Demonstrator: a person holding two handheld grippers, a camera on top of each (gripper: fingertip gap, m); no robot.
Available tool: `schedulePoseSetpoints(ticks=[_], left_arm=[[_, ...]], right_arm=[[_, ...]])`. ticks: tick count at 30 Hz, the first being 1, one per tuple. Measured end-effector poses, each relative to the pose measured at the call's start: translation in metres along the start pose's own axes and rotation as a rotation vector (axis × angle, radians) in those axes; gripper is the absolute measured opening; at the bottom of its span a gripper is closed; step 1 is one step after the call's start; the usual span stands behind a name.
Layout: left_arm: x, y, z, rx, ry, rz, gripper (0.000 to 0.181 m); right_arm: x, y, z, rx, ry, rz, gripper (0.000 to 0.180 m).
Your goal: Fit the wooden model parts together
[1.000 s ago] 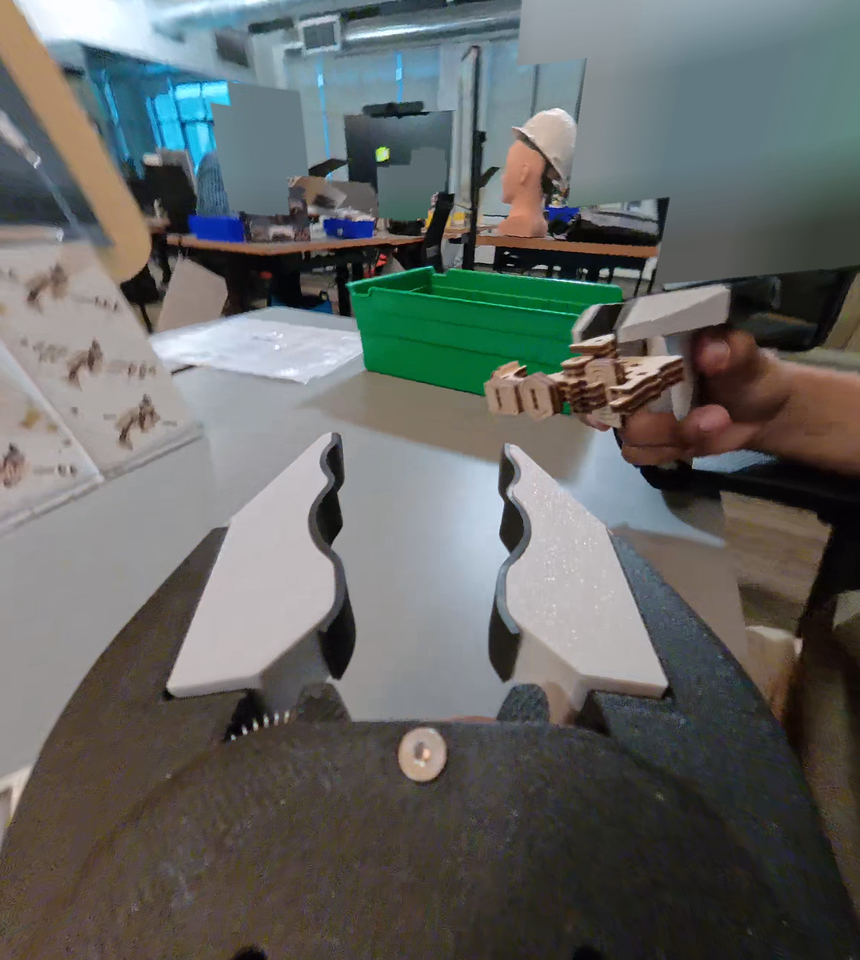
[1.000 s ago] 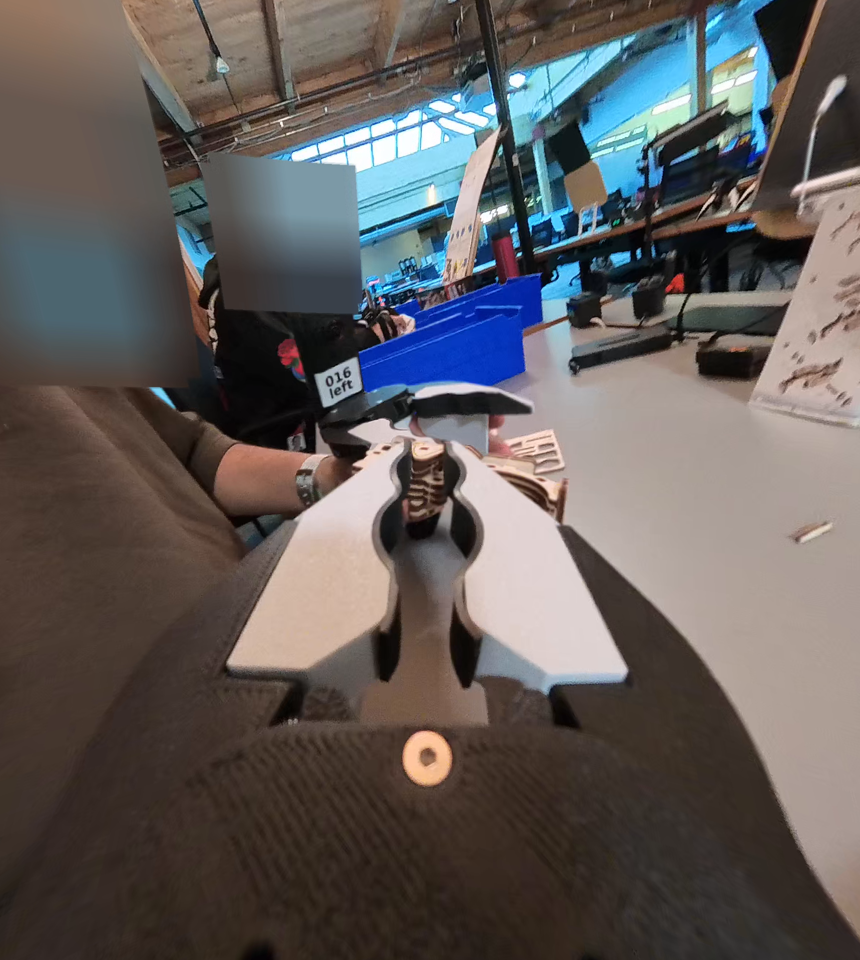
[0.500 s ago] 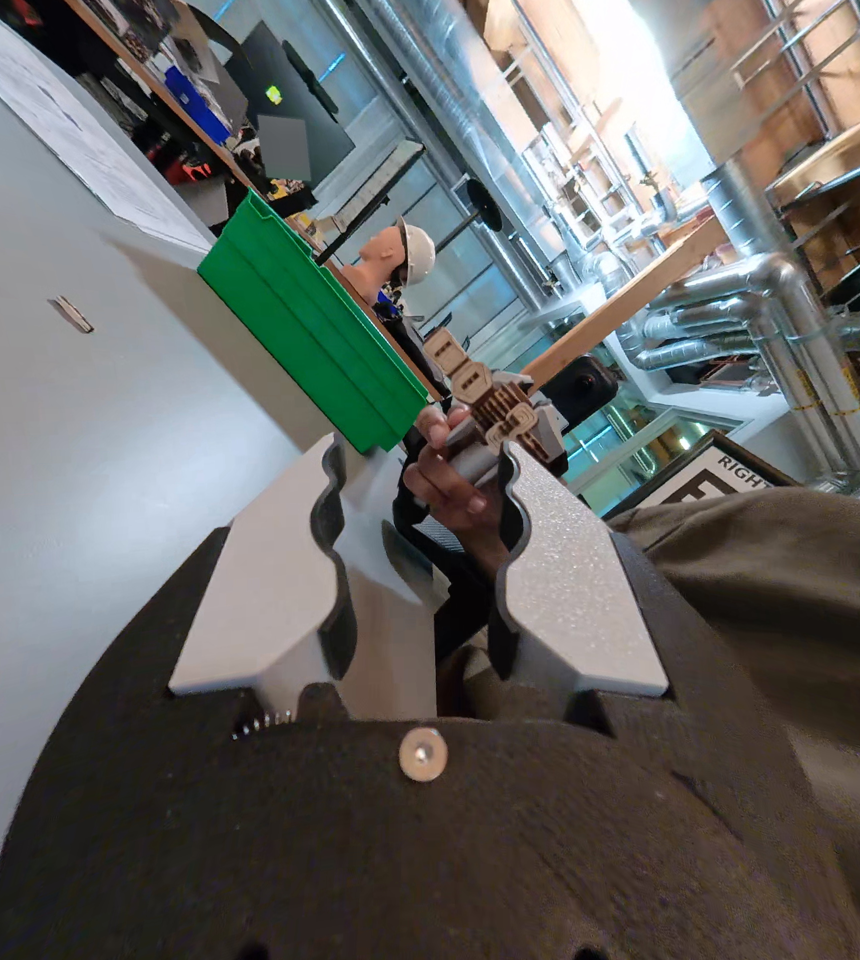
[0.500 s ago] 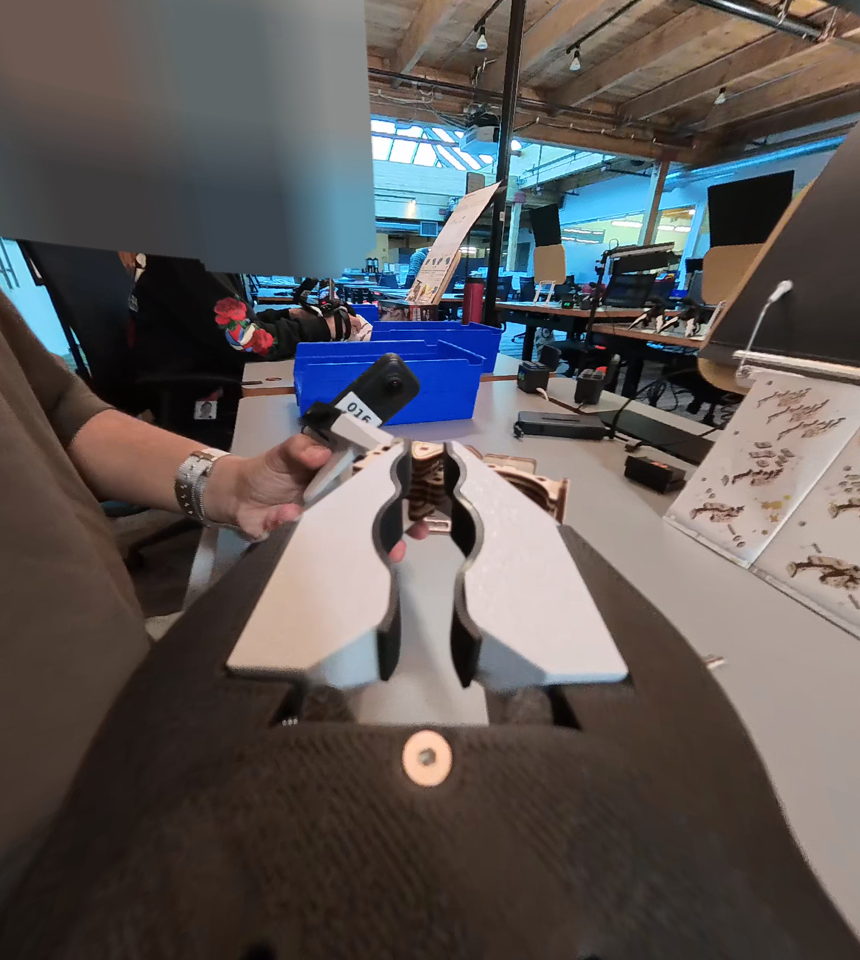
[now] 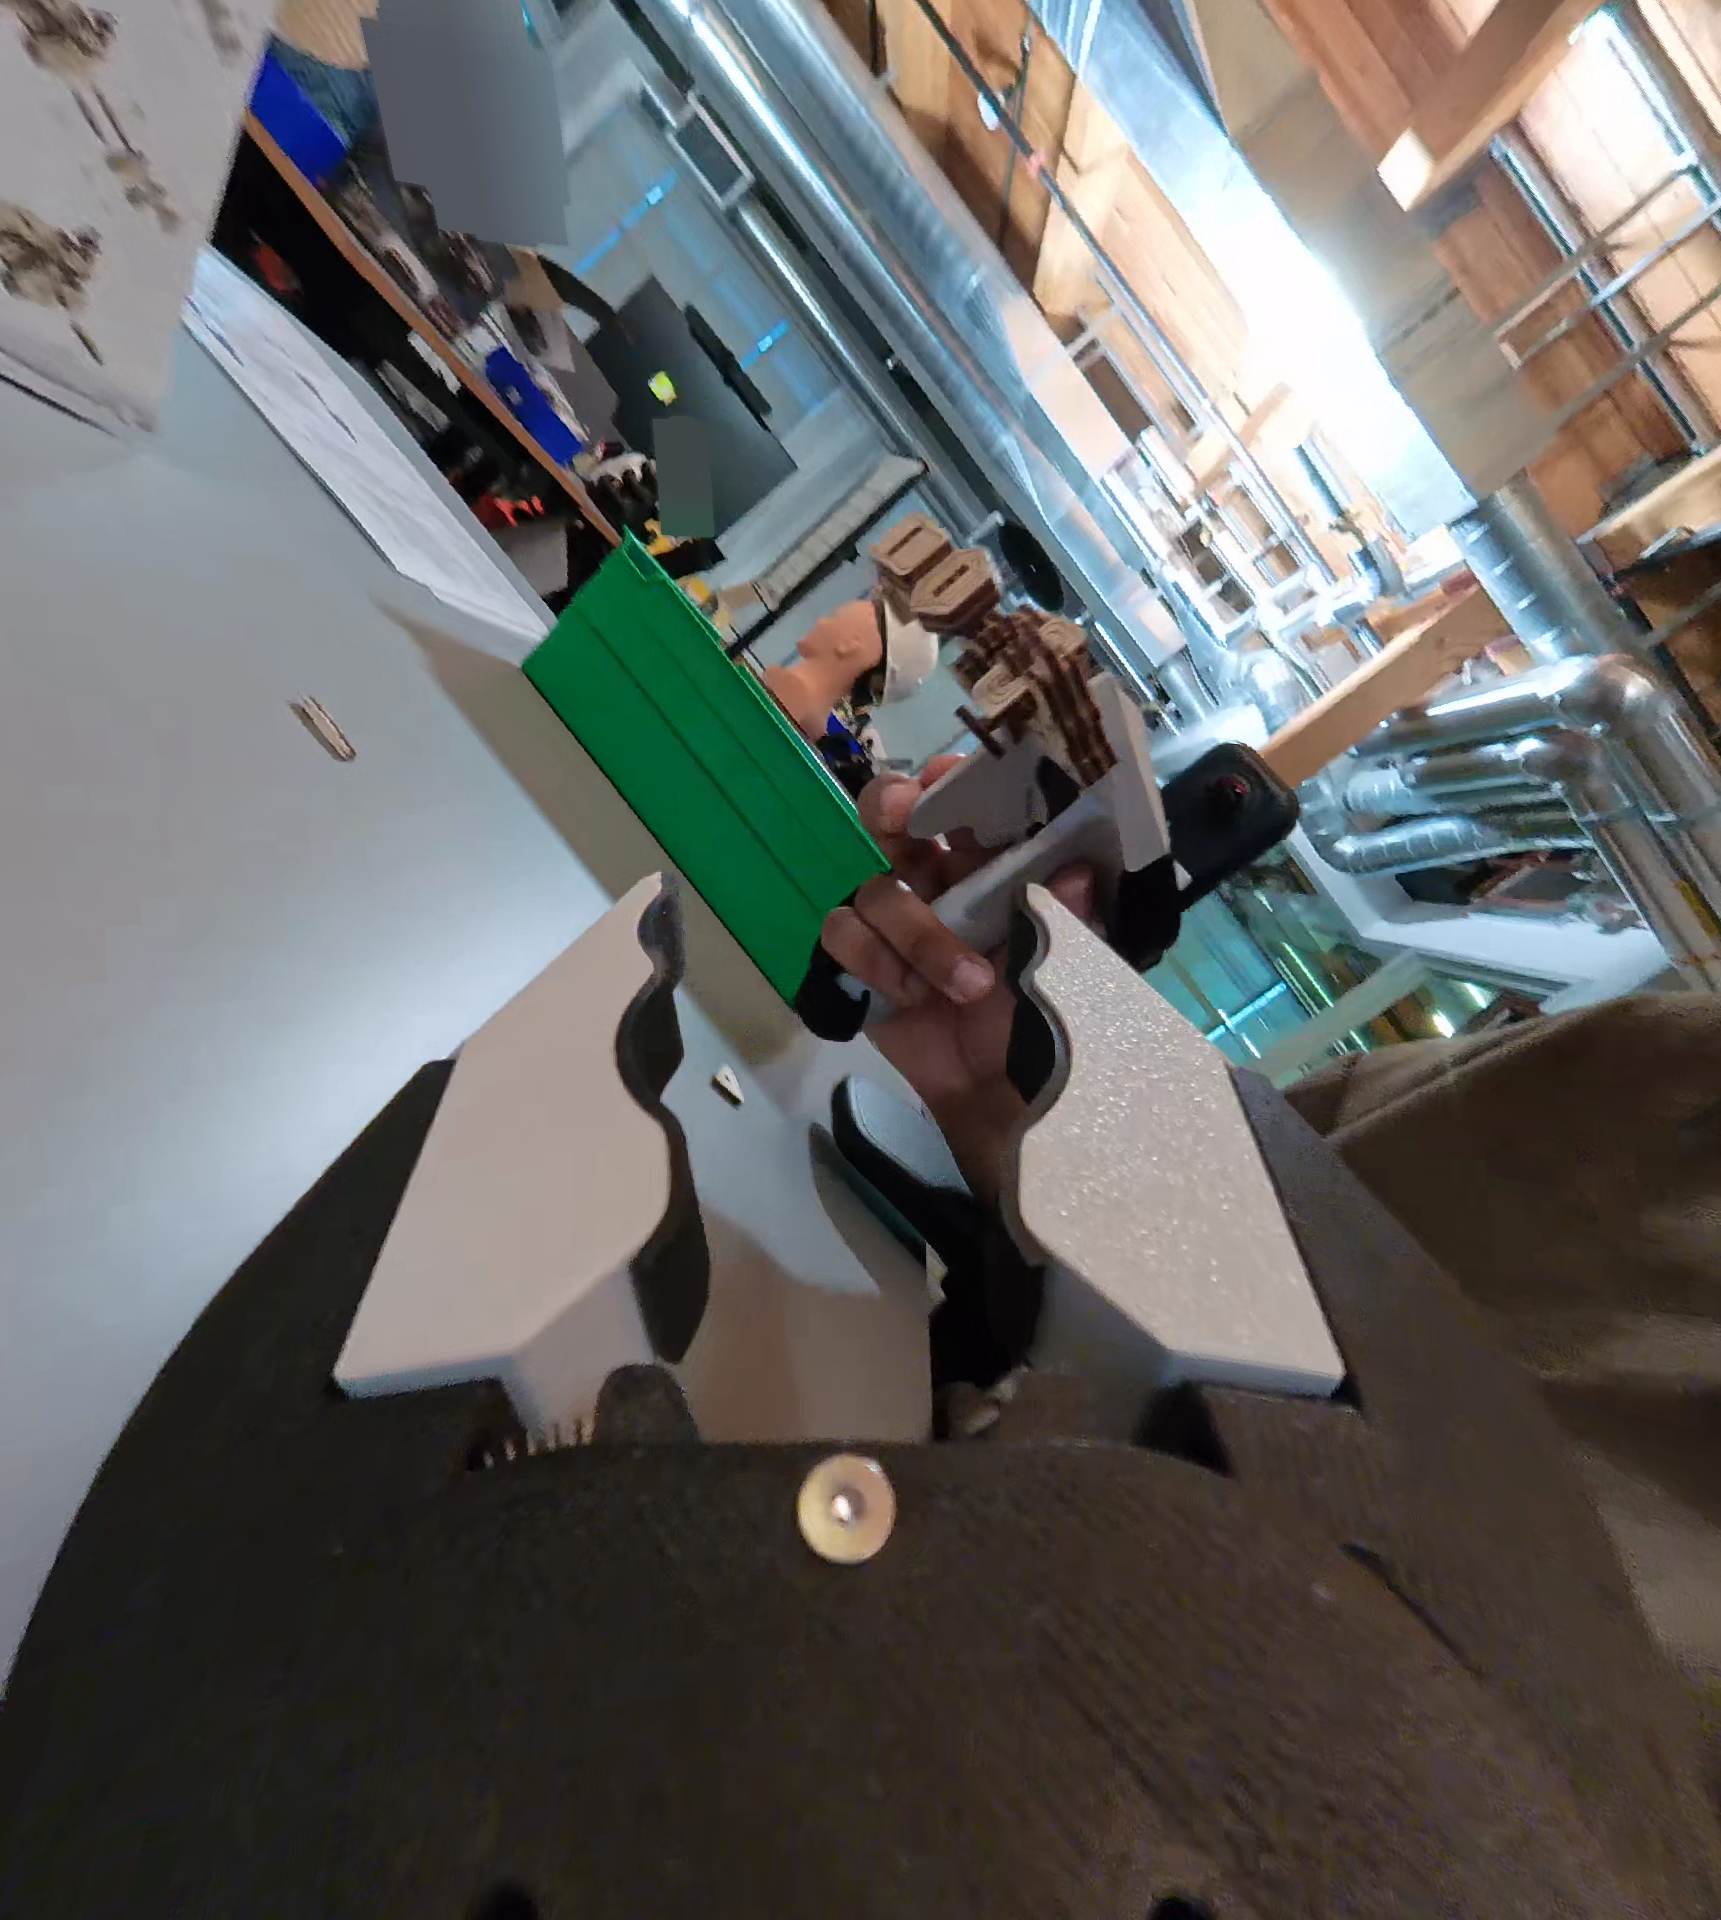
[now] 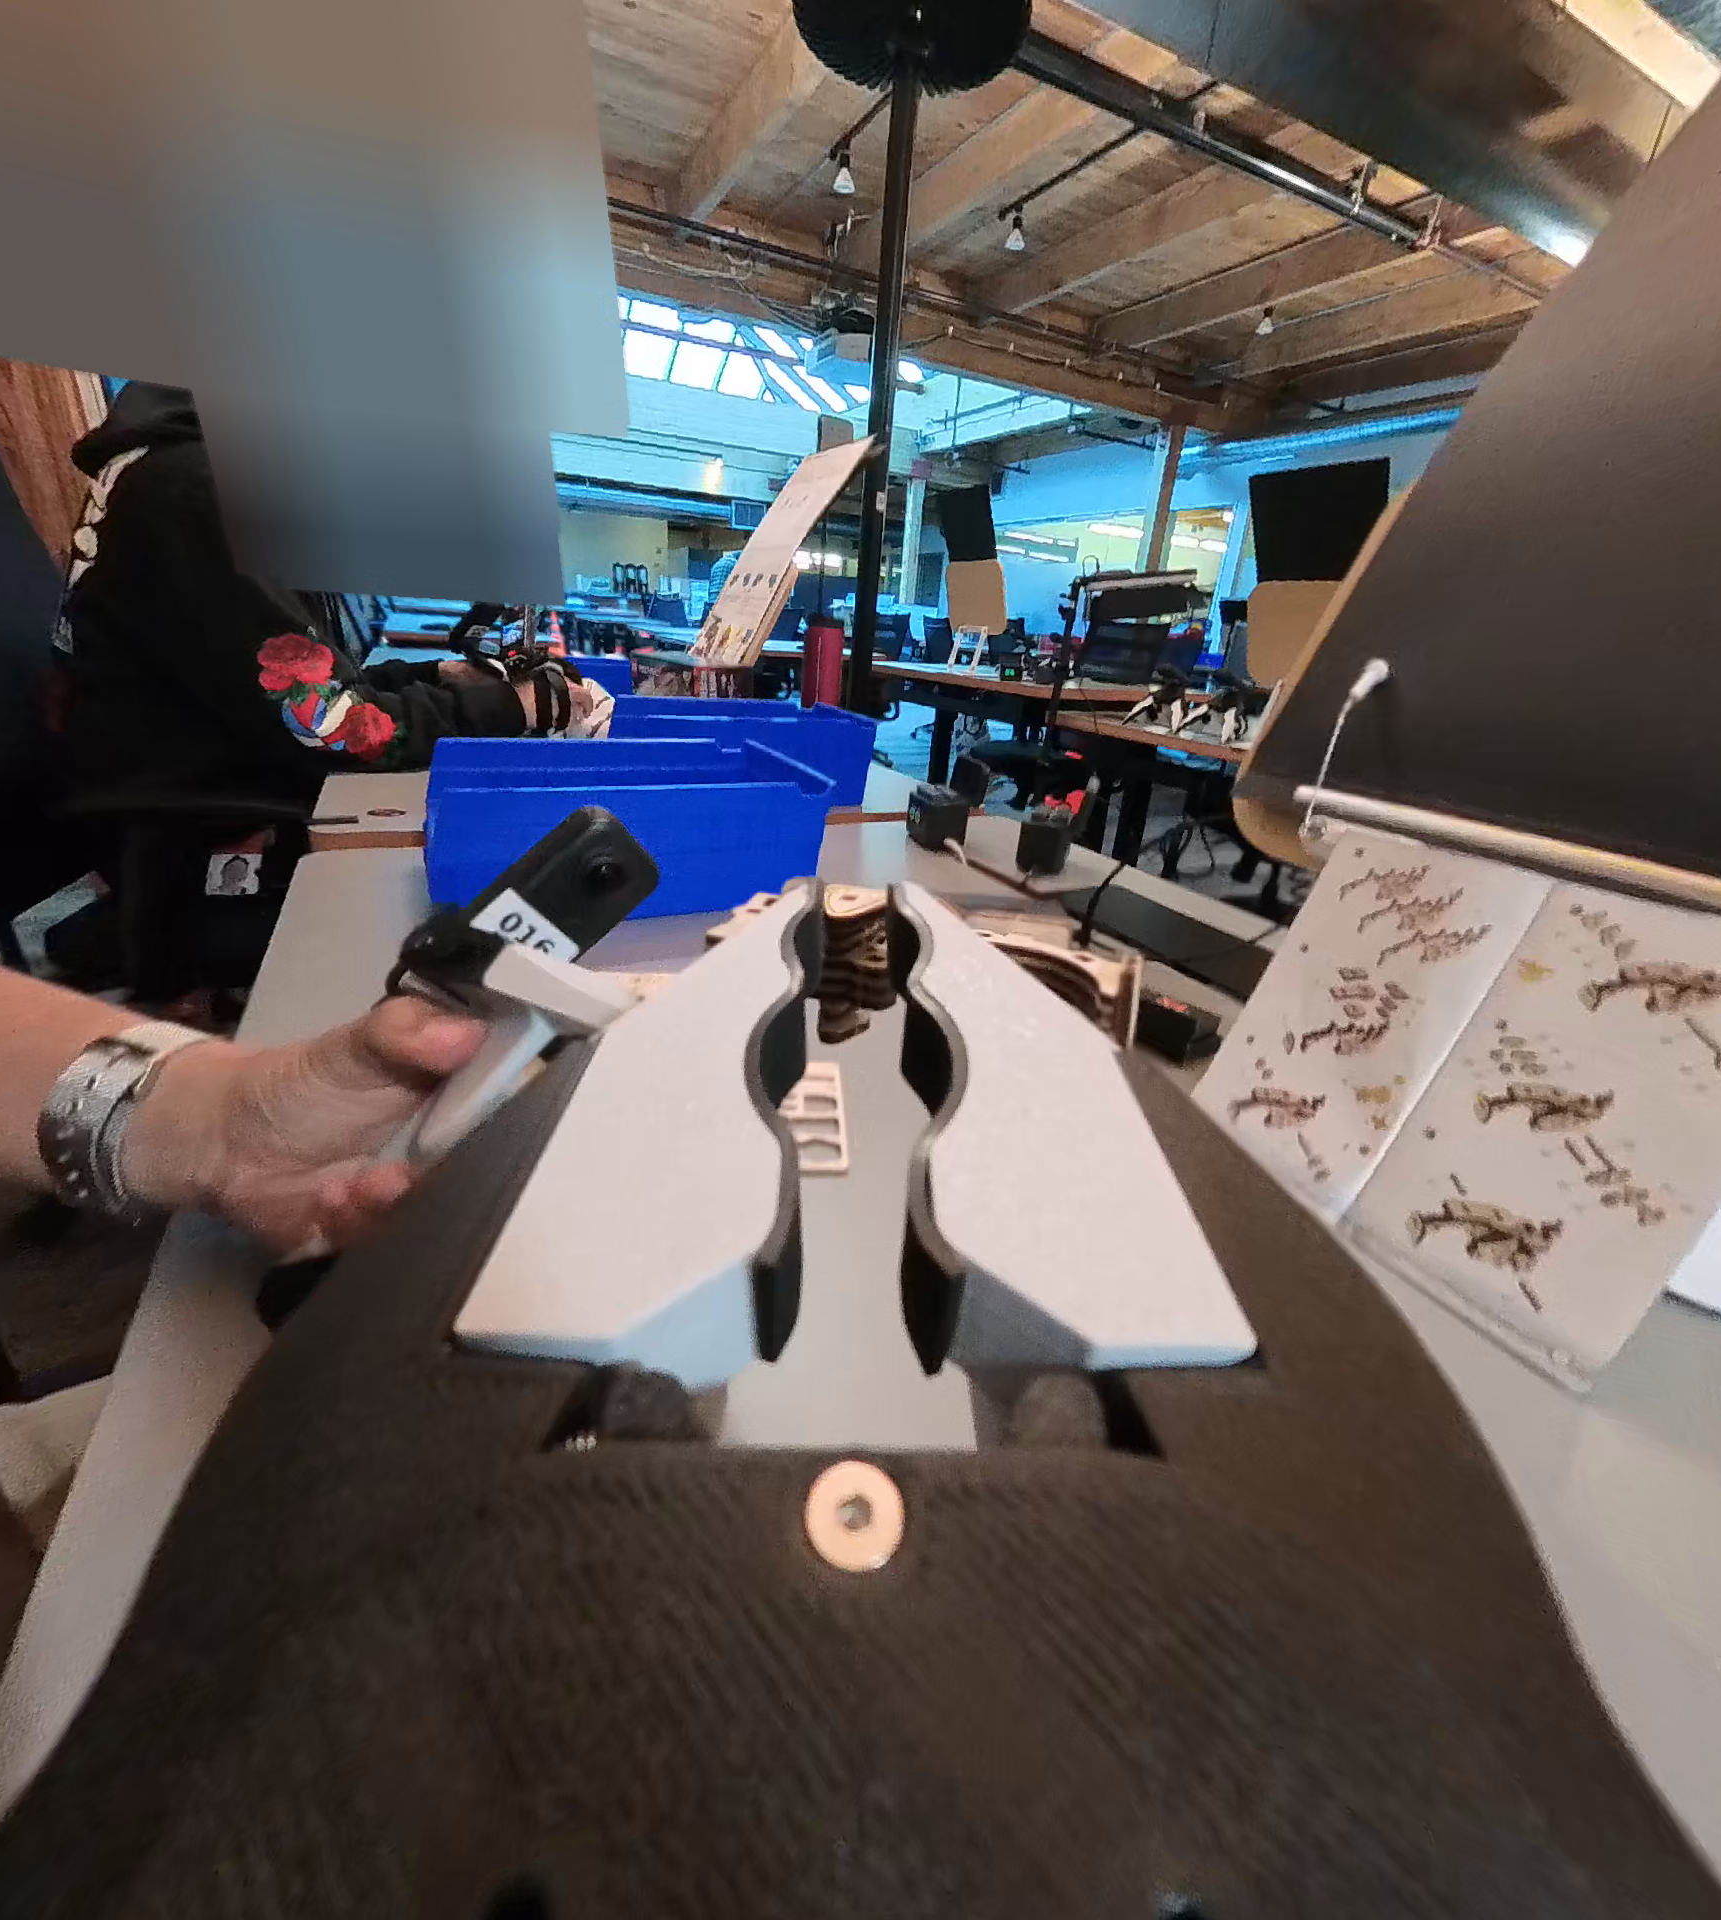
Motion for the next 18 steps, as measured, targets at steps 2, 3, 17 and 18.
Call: schedulePoseSetpoints(ticks=[2,3,17,18], left_arm=[[-0.004,0.001,0.010,-0.006,0.039,0.007,0.062],[-0.006,0.003,0.017,-0.012,0.068,-0.004,0.064],[-0.012,0.010,0.017,0.005,0.009,-0.142,0.071],[-0.013,0.009,0.017,0.024,-0.014,-0.139,0.071]], right_arm=[[-0.014,0.005,0.008,0.019,0.025,0.004,0.010],[-0.023,0.008,0.013,0.024,0.039,0.005,0.011],[-0.022,-0.006,-0.003,-0.015,0.049,-0.163,0.010],[-0.021,-0.006,-0.004,-0.012,0.040,-0.158,0.010]])
Point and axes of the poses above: each gripper's, where its closed fingertips meet, x back along the fingers, z out of its top, y = z × x across the jaws, the point moved 6 cm from there along x, back along the fingers, and after that the axes turned 11 degrees about x, right-handed, at the moved point
